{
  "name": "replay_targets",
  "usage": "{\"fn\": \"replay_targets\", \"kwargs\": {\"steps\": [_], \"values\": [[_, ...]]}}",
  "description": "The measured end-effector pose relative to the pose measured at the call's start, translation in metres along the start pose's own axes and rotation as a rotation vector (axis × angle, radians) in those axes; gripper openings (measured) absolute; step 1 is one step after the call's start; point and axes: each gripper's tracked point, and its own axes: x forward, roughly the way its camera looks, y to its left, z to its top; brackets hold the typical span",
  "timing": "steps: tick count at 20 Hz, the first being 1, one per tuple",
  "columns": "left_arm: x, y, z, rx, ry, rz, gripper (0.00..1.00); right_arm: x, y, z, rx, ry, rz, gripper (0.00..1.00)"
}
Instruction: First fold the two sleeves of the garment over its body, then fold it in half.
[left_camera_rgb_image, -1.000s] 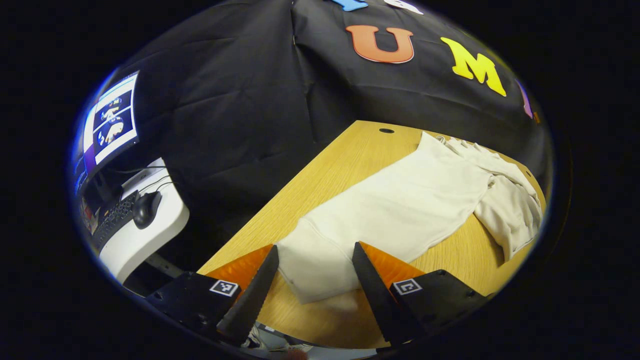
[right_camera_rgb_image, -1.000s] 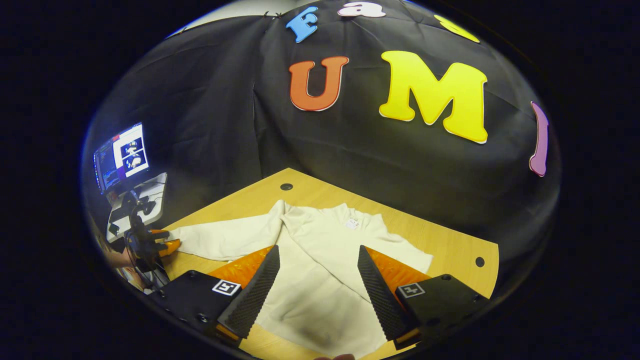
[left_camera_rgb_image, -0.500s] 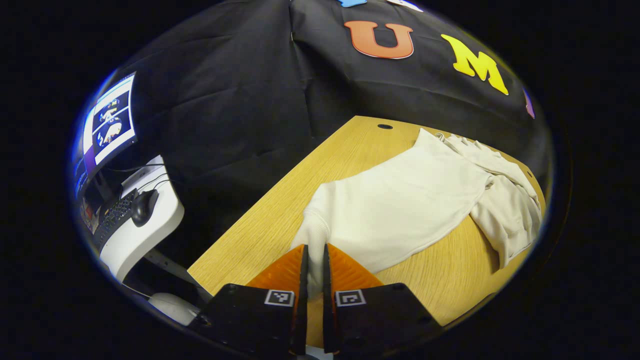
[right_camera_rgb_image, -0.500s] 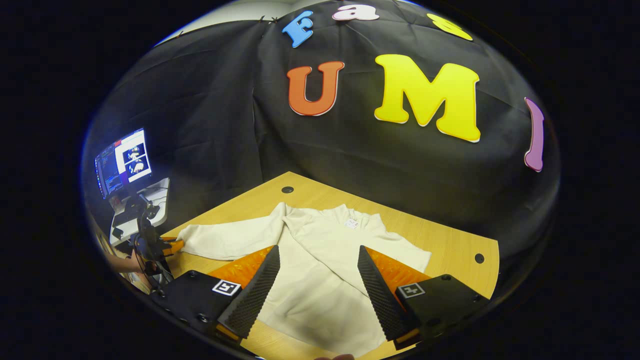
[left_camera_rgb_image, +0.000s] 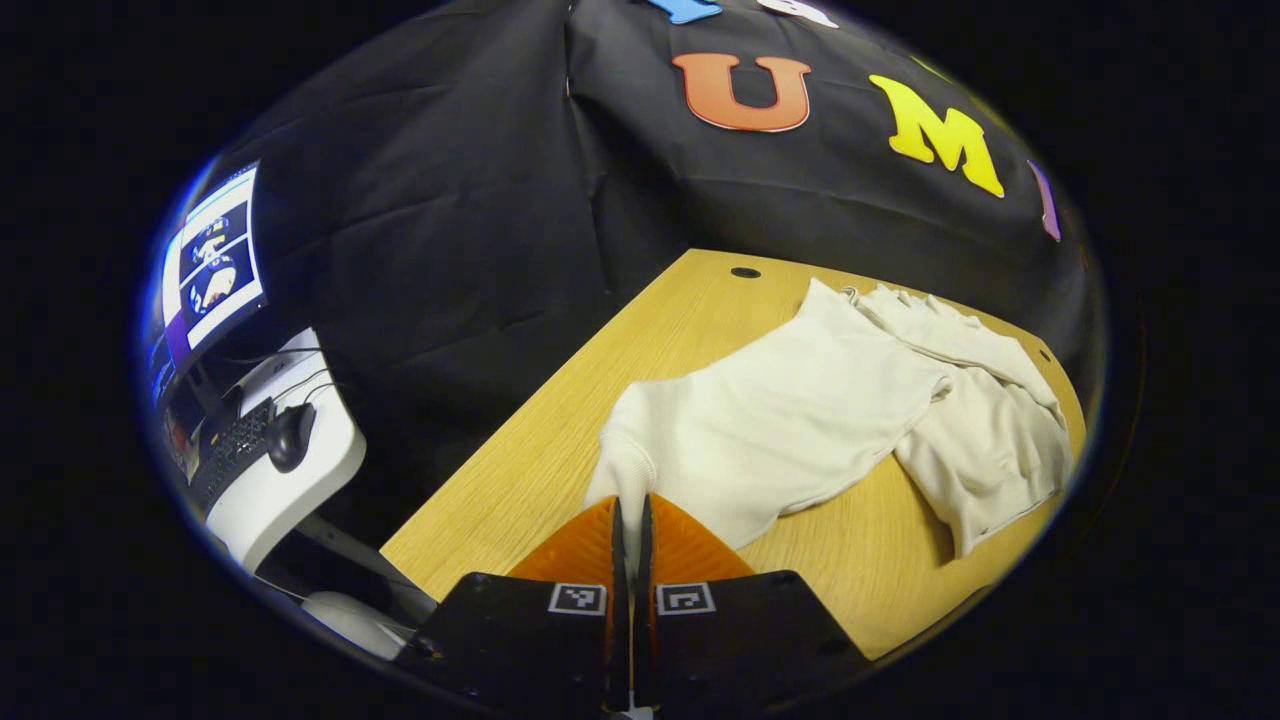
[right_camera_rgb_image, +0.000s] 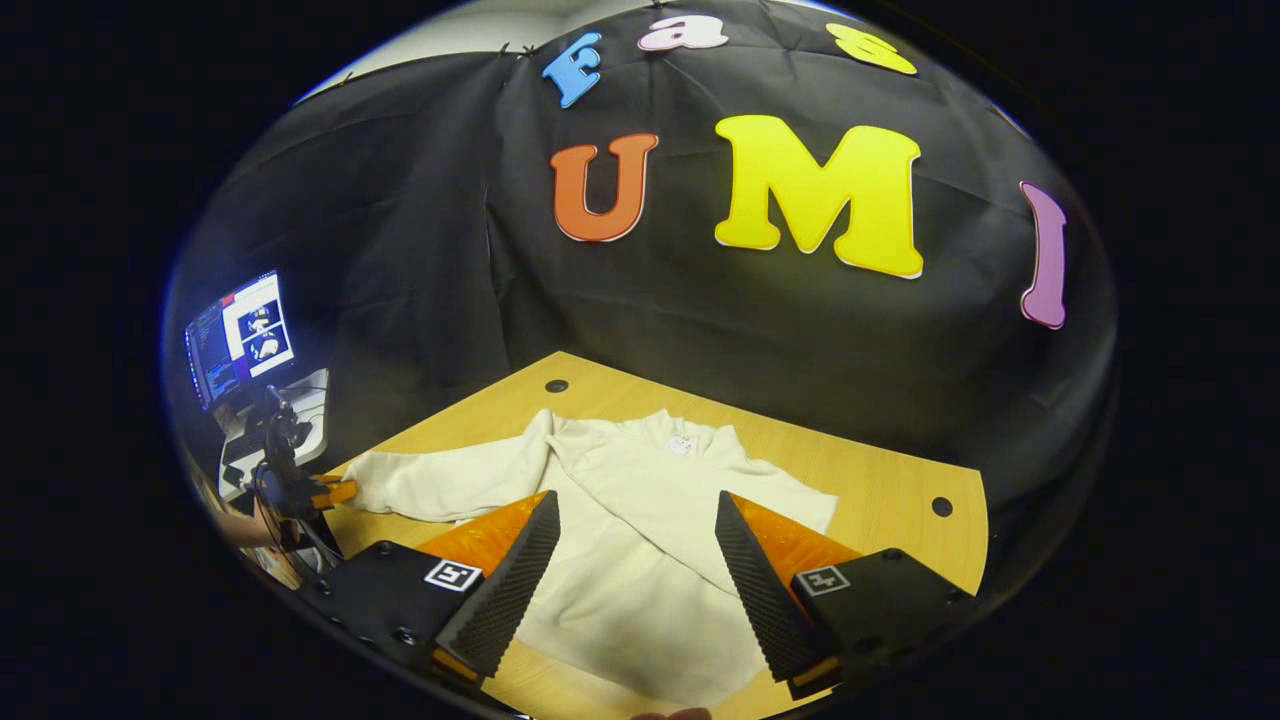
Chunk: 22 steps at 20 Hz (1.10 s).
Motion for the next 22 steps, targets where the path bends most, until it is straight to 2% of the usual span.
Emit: {"fn": "replay_targets", "kwargs": {"steps": [5, 12, 18, 20, 22], "values": [[-0.008, -0.027, 0.067, -0.005, -0.09, -0.068, 0.04, -0.024, -0.028, 0.004, 0.042, -0.025, -0.025, 0.98], [-0.008, -0.089, 0.161, 0.033, -0.198, -0.175, 0.04, -0.072, -0.082, 0.002, 0.124, -0.093, -0.124, 0.98], [-0.026, -0.197, 0.245, 0.116, -0.314, -0.362, 0.04, -0.12, -0.14, -0.009, 0.232, -0.157, -0.242, 0.98], [-0.031, -0.242, 0.263, 0.153, -0.335, -0.434, 0.04, -0.136, -0.159, -0.015, 0.252, -0.173, -0.287, 0.99], [-0.032, -0.288, 0.272, 0.18, -0.339, -0.507, 0.04, -0.153, -0.177, -0.021, 0.278, -0.185, -0.334, 0.96]]}}
